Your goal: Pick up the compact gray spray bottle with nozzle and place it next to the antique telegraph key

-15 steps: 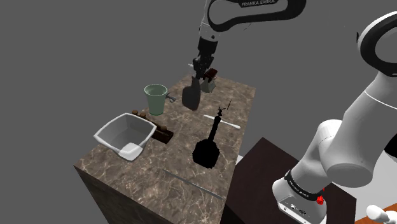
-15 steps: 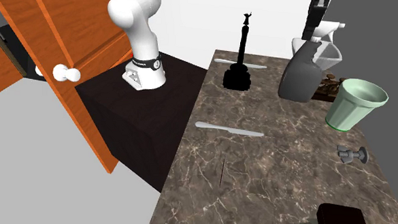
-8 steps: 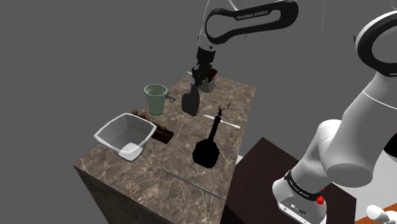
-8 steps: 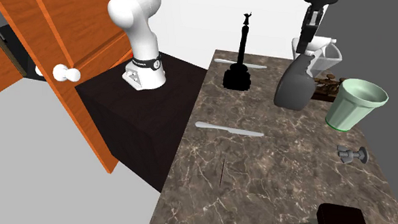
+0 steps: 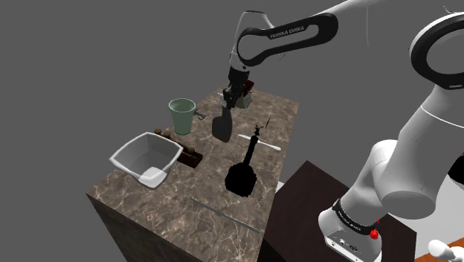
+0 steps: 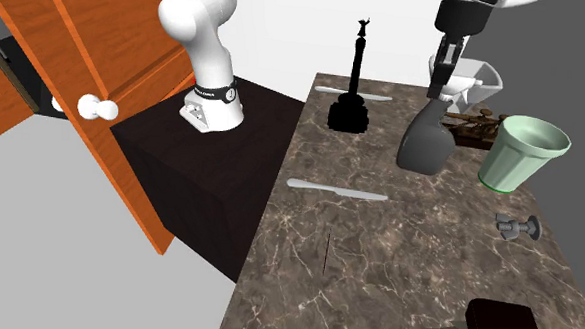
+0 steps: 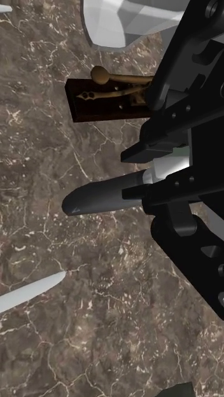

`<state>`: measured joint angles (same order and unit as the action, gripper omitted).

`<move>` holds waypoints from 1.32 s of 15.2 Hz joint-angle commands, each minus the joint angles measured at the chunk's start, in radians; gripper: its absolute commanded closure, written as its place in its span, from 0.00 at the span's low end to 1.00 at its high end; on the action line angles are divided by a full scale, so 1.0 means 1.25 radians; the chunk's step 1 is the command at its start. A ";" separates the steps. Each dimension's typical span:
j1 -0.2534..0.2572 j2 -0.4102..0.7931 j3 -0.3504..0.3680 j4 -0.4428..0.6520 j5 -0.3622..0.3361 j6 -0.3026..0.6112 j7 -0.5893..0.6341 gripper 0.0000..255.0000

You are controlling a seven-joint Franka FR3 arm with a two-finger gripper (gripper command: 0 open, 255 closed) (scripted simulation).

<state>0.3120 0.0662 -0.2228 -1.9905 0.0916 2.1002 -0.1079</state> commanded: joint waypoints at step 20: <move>-0.001 -0.032 -0.002 0.054 -0.011 -0.085 0.007 0.00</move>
<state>0.3106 0.0270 -0.2254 -1.9280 0.0779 2.0014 -0.0989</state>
